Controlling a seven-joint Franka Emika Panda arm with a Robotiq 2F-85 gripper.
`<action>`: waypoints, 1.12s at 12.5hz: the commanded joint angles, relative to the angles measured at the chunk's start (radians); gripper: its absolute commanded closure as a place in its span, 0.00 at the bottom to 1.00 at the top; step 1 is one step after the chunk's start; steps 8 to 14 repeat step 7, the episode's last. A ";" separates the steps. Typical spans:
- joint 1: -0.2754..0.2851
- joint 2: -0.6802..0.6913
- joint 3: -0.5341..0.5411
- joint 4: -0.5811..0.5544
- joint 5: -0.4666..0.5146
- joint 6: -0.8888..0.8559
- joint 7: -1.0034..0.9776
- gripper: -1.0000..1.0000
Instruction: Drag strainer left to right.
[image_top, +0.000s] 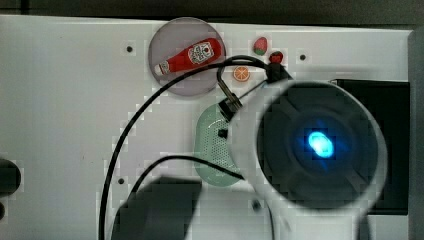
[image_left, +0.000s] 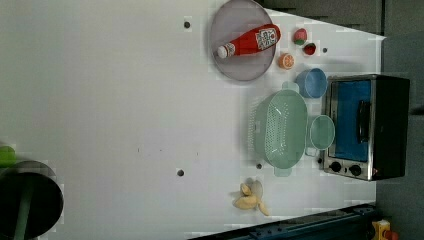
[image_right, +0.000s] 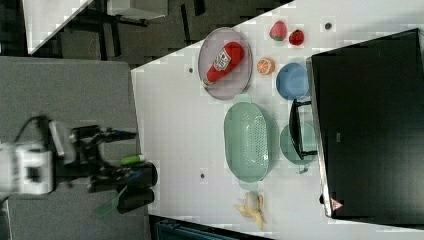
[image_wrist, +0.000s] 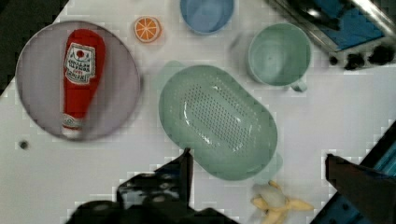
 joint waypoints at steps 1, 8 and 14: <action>0.004 0.040 -0.006 0.002 0.018 -0.025 -0.082 0.00; 0.005 0.048 -0.005 -0.003 0.018 -0.046 -0.084 0.00; 0.005 0.048 -0.005 -0.003 0.018 -0.046 -0.084 0.00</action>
